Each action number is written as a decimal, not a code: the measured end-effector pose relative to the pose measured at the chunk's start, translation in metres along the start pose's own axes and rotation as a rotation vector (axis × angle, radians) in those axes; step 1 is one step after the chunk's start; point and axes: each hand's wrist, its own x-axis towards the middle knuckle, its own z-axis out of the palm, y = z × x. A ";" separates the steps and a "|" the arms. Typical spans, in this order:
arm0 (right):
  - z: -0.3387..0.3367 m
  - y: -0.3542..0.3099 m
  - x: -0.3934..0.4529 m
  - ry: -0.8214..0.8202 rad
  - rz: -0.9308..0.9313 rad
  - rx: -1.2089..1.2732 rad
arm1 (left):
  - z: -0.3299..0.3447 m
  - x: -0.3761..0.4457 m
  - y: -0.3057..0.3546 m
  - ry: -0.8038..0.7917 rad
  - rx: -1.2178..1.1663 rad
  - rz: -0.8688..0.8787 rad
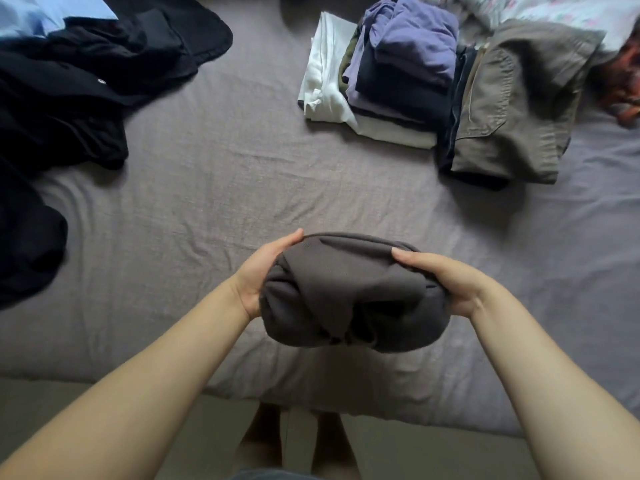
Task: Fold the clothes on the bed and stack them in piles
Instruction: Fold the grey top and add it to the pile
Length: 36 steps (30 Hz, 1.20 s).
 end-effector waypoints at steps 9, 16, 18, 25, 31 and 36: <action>-0.014 0.039 0.083 0.798 -0.416 -0.899 | -0.043 0.051 -0.051 0.873 1.170 0.598; 0.017 0.096 0.086 0.441 -0.023 -1.141 | -0.029 0.077 -0.104 0.758 1.015 0.143; 0.023 0.102 0.081 0.457 0.078 -1.240 | -0.026 0.078 -0.106 0.816 1.040 0.243; 0.019 0.114 0.049 0.677 -0.064 -1.134 | -0.004 0.046 -0.065 0.617 0.296 0.494; 0.002 0.108 0.015 0.404 0.051 -1.325 | 0.011 0.015 -0.038 0.240 -0.265 0.260; 0.014 0.101 0.017 0.297 -0.087 -0.864 | 0.022 0.000 -0.048 0.058 0.082 0.284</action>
